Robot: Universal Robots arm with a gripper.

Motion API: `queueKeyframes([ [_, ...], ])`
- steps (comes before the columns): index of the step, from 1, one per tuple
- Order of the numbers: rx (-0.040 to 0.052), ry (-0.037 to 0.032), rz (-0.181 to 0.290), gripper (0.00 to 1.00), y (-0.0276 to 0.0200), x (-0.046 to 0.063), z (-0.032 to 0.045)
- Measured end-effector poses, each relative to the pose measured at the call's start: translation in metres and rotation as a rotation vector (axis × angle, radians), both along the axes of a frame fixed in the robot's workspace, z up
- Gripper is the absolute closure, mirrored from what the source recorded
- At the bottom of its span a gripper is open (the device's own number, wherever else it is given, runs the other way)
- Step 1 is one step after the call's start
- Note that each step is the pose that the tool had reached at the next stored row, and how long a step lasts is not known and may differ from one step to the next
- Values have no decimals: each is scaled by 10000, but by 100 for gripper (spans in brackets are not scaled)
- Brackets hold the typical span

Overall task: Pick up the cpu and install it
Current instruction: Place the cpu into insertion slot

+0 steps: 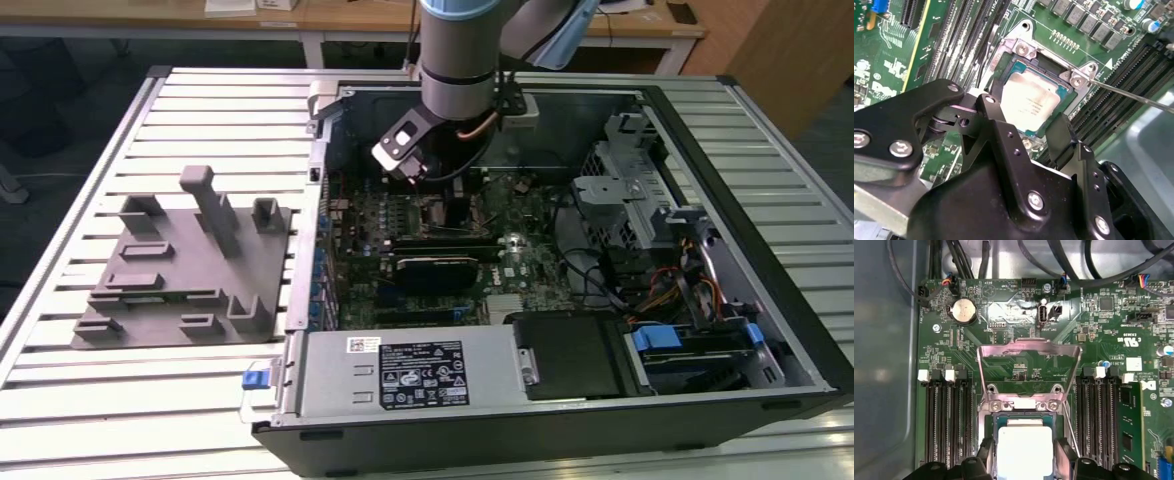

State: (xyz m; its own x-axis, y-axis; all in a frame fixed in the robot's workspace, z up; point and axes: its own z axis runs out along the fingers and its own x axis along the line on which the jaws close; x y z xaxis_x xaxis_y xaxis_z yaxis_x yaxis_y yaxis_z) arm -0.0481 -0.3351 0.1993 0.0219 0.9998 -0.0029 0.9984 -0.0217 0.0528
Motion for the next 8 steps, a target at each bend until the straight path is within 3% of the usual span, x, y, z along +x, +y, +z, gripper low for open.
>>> queueKeyframes([
  [4,-1,-2,0,39,0,0,54],
  [8,0,-3,0,39,0,0,58],
])
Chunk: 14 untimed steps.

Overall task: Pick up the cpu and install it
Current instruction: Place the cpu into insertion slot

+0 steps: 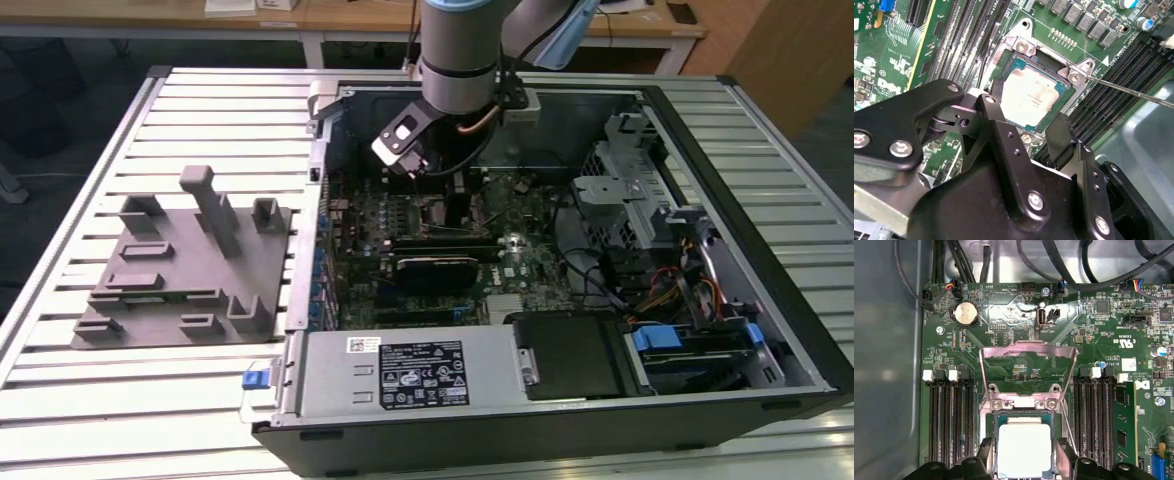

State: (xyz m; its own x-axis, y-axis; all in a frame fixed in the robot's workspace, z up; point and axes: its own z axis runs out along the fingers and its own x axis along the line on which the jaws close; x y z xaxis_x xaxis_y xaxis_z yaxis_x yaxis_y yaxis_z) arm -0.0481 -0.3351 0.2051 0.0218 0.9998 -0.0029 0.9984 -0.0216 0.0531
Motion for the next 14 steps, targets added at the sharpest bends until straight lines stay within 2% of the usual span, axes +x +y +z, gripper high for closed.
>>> queueKeyframes([
  [3,1,-1,0,40,0,0,3],
  [4,0,0,0,47,0,0,4],
  [5,0,0,0,47,0,0,5],
  [7,0,-1,0,58,0,0,7],
  [8,0,0,0,58,0,0,8],
  [10,0,0,0,70,0,0,10],
  [11,0,0,0,70,0,0,11],
  [13,0,0,0,82,0,0,14],
  [14,0,0,0,82,0,0,15],
])
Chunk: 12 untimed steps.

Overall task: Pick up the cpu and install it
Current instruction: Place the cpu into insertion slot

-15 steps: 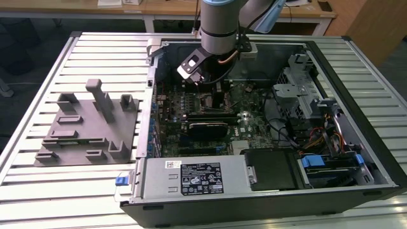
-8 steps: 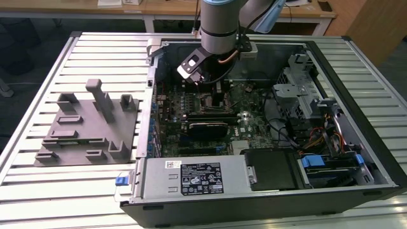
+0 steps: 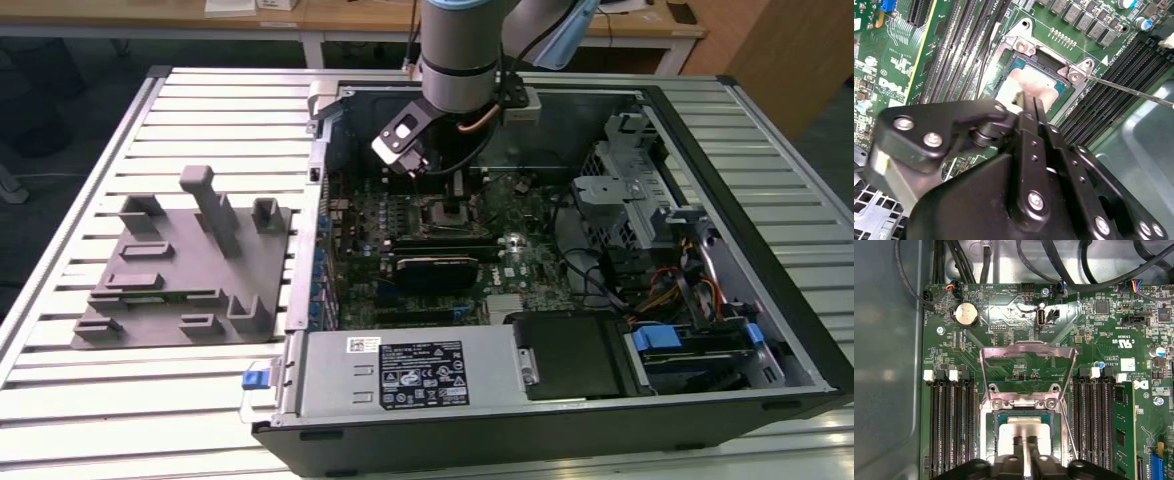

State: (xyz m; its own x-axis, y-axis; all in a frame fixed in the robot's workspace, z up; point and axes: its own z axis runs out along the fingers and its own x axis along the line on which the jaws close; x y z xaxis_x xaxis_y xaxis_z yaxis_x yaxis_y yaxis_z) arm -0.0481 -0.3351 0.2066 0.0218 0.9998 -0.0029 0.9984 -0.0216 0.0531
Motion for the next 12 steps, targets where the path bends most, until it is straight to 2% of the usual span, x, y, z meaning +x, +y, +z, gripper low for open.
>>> queueKeyframes([
  [4,0,-1,0,89,0,0,4],
  [12,-1,-3,0,89,0,0,-40],
])
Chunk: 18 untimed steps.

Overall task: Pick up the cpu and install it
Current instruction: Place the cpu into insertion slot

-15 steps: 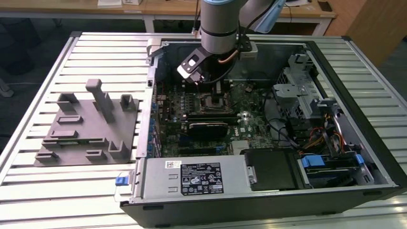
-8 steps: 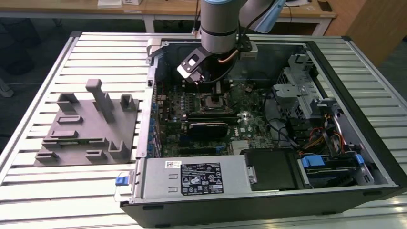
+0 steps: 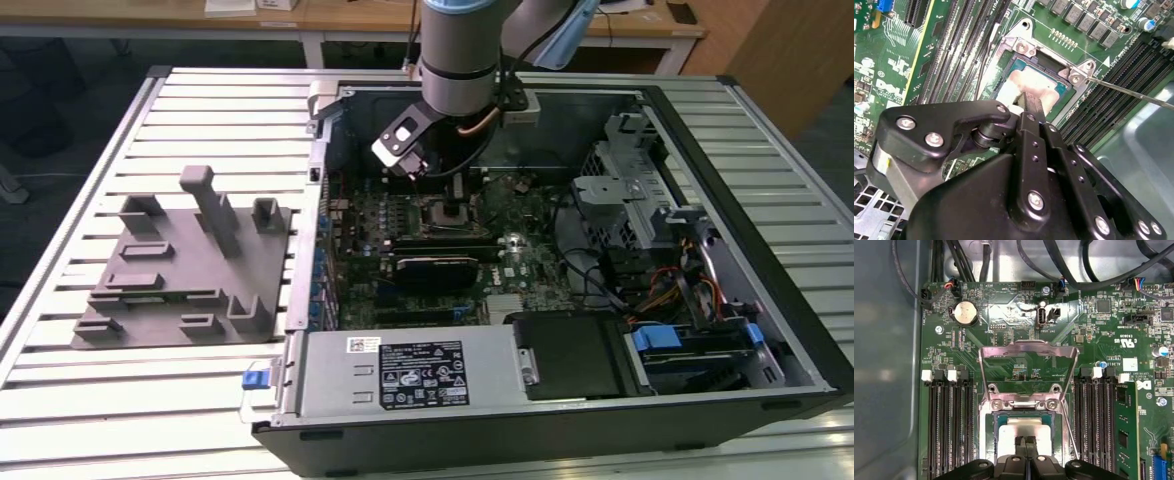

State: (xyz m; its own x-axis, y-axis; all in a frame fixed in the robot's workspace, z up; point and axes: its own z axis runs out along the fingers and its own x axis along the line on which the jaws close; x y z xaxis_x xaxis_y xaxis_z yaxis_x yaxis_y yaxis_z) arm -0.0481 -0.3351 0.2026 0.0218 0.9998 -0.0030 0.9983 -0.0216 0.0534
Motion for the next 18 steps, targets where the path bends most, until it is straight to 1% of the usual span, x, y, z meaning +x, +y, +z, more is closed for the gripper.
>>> queueKeyframes([
  [18,2,-2,-1,89,1,0,-30],
])
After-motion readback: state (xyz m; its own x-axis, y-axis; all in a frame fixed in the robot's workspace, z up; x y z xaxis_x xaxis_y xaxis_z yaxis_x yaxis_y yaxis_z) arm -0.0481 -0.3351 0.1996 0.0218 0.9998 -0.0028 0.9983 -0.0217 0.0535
